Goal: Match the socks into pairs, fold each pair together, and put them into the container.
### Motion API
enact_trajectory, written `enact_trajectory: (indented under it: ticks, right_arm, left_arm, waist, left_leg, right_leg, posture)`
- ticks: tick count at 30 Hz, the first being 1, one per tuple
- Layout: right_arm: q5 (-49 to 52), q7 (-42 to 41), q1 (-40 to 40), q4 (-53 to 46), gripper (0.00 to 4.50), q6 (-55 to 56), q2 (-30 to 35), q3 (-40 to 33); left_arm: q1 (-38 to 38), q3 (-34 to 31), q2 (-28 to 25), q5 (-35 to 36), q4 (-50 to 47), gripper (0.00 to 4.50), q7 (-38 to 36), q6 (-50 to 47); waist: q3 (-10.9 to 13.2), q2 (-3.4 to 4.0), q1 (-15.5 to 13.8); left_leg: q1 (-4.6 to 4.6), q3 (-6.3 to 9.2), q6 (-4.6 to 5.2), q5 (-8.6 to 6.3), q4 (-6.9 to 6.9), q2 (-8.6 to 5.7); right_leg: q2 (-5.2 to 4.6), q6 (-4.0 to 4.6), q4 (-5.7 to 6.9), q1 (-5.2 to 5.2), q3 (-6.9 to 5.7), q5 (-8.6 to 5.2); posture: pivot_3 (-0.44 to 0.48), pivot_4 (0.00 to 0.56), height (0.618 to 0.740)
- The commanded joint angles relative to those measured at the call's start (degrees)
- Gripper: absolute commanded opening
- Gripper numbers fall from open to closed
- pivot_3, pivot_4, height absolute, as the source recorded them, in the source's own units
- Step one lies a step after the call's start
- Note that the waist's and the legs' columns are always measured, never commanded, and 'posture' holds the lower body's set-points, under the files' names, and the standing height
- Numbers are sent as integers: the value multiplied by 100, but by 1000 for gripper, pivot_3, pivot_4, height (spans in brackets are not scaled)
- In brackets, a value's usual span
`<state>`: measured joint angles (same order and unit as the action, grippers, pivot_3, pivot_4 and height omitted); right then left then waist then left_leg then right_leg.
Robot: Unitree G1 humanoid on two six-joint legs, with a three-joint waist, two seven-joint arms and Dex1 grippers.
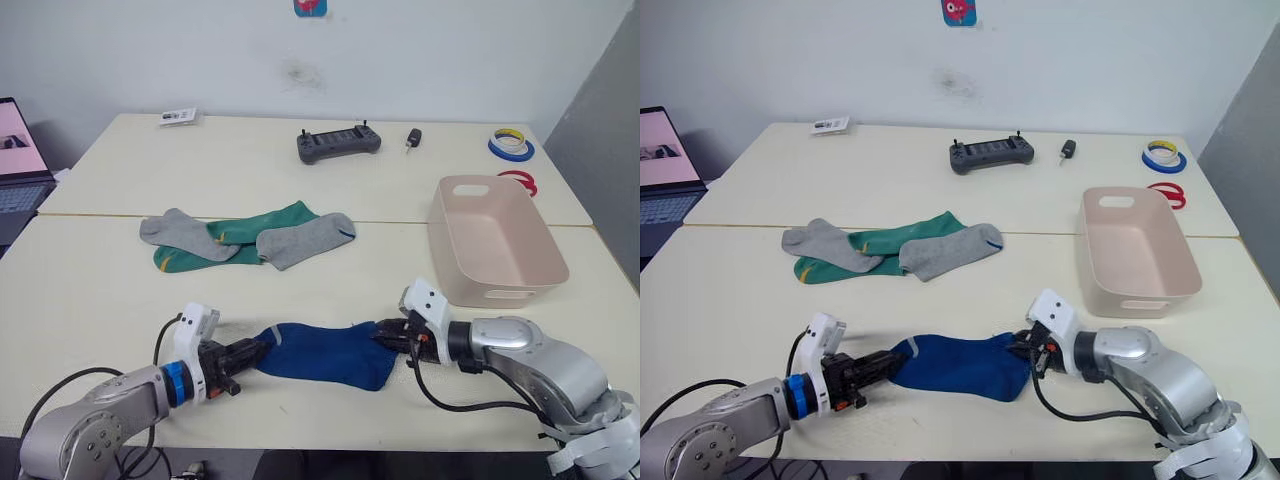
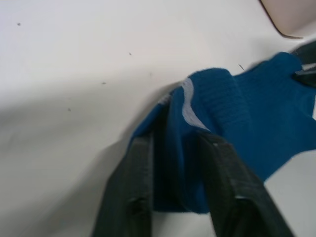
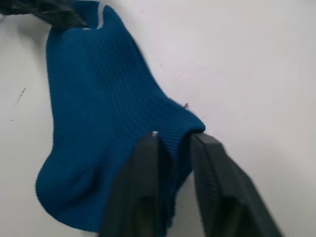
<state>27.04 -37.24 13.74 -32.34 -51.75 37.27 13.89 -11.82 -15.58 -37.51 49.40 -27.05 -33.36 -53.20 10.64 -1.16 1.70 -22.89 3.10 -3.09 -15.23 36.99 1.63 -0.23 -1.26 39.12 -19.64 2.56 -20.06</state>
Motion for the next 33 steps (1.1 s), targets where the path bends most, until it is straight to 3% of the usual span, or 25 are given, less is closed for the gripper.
enact_trajectory:
  ticks: [1,3,5,8,10,13,19,22,27,33]
  right_arm:
    - [68,-70,-85,-156,2406,157,118,-404]
    - [75,-113,-115,-186,3164,305,152,-597]
    - [197,-352,-119,-259,3839,598,194,-818]
    - [417,-652,-44,-383,3839,821,181,-929]
    - [273,-724,10,-409,3885,1030,163,-743]
    - [163,-761,-3,-405,3269,1198,62,-454]
    - [-754,-855,114,14,1195,1774,-74,720]
    - [-1199,-867,135,368,81,1981,-149,1161]
    - [-1824,-763,-26,814,31,2184,-42,1372]
    - [-1796,-800,-409,878,31,2146,287,805]
  left_arm:
    - [-278,-310,-152,-334,-13,2462,32,269]
    - [-418,-483,-308,-437,6,3072,-215,555]
    - [-405,-720,-441,-491,1,3083,-500,914]
    - [-140,-927,-568,-234,-43,3083,-894,1070]
    - [-19,-793,-820,-296,-122,2695,-1255,1112]
    - [190,-330,-1146,-663,-290,1864,-1632,1389]
    - [988,1102,-1101,-1613,-112,19,-1733,1883]
    - [1227,1703,-995,-2298,470,0,-1684,2259]
    - [1203,2144,-947,-2993,1222,0,-1677,2642]
    - [999,2151,-952,-3057,1212,0,-1676,2662]
  waist:
    - [0,0,-1]
    - [-1,1,7]
    - [0,1,15]
    - [0,1,-11]
    - [-1,0,-25]
    - [-1,0,-14]
    - [-1,0,-11]
    - [-1,0,-5]
    - [-3,1,-2]
    - [-16,11,-3]
  left_leg:
    - [1,1,0,0,0,0]
    - [5,2,0,0,0,3]
    - [8,0,1,0,-1,4]
    - [6,2,-1,1,1,4]
    - [6,4,-3,2,3,2]
    - [6,-2,-3,2,2,1]
    - [2,0,-4,3,1,1]
    - [3,-3,-4,3,2,1]
    - [3,-2,-3,3,3,3]
    - [29,-1,-2,3,5,0]
  right_leg:
    - [0,0,0,1,-1,0]
    - [2,2,3,3,-2,1]
    - [5,4,7,0,0,2]
    - [6,5,9,1,-4,3]
    - [5,5,7,4,-8,3]
    - [4,5,5,3,-3,3]
    - [5,6,2,2,-4,3]
    - [5,6,6,1,-3,4]
    - [8,6,8,-3,-5,4]
    - [5,6,20,24,-2,3]
  posture:
    - [0,150,740]
    - [0,150,740]
    - [0,150,740]
    - [0,150,740]
    - [0,150,740]
    - [0,150,740]
    - [0,150,740]
    - [0,150,740]
    - [0,150,740]
    - [0,150,740]
